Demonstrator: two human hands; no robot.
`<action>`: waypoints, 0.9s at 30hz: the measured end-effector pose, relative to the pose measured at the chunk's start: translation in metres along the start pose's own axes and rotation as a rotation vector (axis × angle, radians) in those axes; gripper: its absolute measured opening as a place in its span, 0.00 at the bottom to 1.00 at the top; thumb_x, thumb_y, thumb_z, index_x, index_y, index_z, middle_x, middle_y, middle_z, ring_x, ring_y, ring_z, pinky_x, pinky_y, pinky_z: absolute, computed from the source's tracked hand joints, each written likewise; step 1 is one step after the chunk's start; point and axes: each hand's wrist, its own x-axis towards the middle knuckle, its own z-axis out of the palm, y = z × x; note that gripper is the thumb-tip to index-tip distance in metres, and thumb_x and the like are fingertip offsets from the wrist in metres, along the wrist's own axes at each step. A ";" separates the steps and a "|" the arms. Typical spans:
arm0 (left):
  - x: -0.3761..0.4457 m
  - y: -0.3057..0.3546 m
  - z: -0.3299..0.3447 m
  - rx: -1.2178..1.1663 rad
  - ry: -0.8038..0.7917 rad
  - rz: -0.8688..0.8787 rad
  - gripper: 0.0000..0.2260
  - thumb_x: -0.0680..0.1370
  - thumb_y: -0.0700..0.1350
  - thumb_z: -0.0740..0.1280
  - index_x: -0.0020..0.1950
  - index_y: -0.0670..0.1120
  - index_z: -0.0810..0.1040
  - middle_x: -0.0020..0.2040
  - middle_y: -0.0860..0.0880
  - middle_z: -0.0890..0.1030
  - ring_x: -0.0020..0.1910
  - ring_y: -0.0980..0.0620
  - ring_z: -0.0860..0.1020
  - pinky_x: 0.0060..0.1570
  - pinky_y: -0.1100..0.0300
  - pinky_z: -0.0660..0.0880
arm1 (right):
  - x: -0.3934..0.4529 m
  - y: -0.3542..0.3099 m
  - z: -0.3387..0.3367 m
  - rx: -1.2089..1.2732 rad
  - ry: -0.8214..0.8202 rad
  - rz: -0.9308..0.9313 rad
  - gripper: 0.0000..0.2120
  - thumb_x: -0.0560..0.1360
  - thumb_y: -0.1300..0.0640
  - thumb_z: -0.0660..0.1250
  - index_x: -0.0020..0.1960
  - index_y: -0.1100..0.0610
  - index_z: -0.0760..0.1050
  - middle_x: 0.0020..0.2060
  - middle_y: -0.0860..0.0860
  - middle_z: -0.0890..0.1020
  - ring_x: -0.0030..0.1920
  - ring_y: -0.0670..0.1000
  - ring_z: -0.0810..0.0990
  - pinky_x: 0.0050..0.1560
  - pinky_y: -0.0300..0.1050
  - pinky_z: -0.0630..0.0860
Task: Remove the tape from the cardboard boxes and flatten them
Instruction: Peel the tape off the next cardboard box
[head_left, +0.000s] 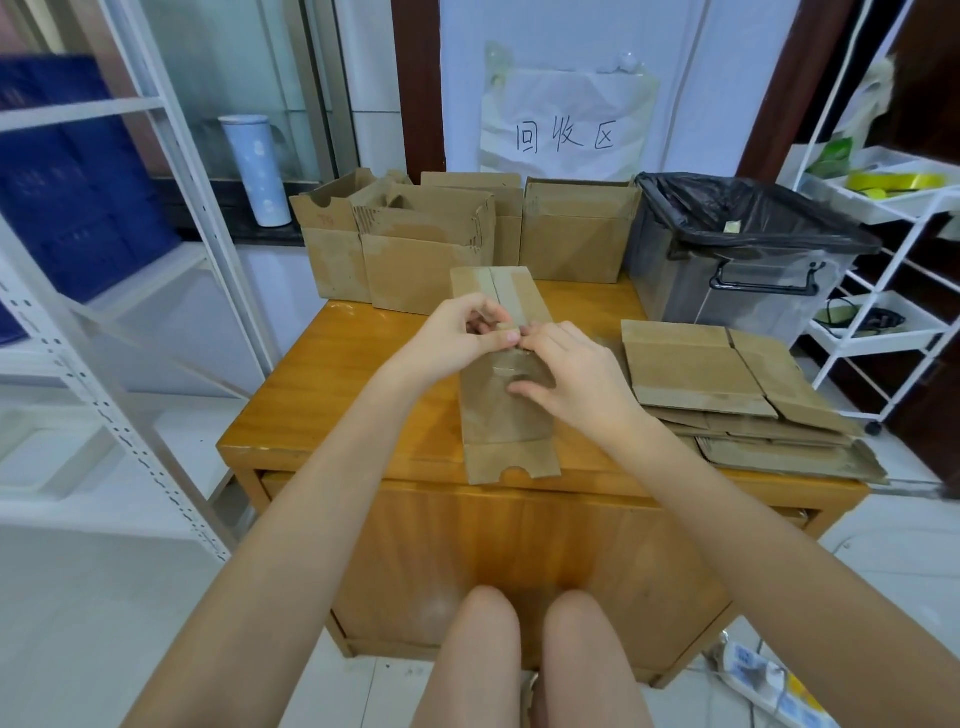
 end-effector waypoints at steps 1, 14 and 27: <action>0.000 0.000 0.000 0.001 0.001 -0.001 0.08 0.75 0.41 0.72 0.52 0.42 0.78 0.45 0.48 0.78 0.41 0.55 0.72 0.45 0.67 0.72 | 0.001 0.002 0.000 0.011 0.018 -0.003 0.19 0.65 0.53 0.78 0.52 0.60 0.80 0.51 0.54 0.83 0.49 0.57 0.80 0.39 0.51 0.81; 0.000 0.000 0.001 0.001 -0.002 -0.011 0.07 0.76 0.42 0.70 0.52 0.42 0.77 0.43 0.51 0.76 0.41 0.56 0.72 0.45 0.67 0.71 | 0.018 0.011 -0.024 0.060 -0.169 -0.106 0.09 0.78 0.60 0.65 0.54 0.62 0.80 0.49 0.57 0.84 0.50 0.59 0.81 0.49 0.58 0.79; -0.002 0.002 0.001 0.002 0.001 -0.012 0.06 0.77 0.41 0.69 0.52 0.41 0.77 0.42 0.51 0.76 0.41 0.56 0.72 0.45 0.66 0.72 | 0.028 -0.007 -0.030 -0.037 -0.206 0.045 0.13 0.74 0.47 0.69 0.48 0.56 0.80 0.41 0.52 0.83 0.43 0.54 0.80 0.40 0.46 0.71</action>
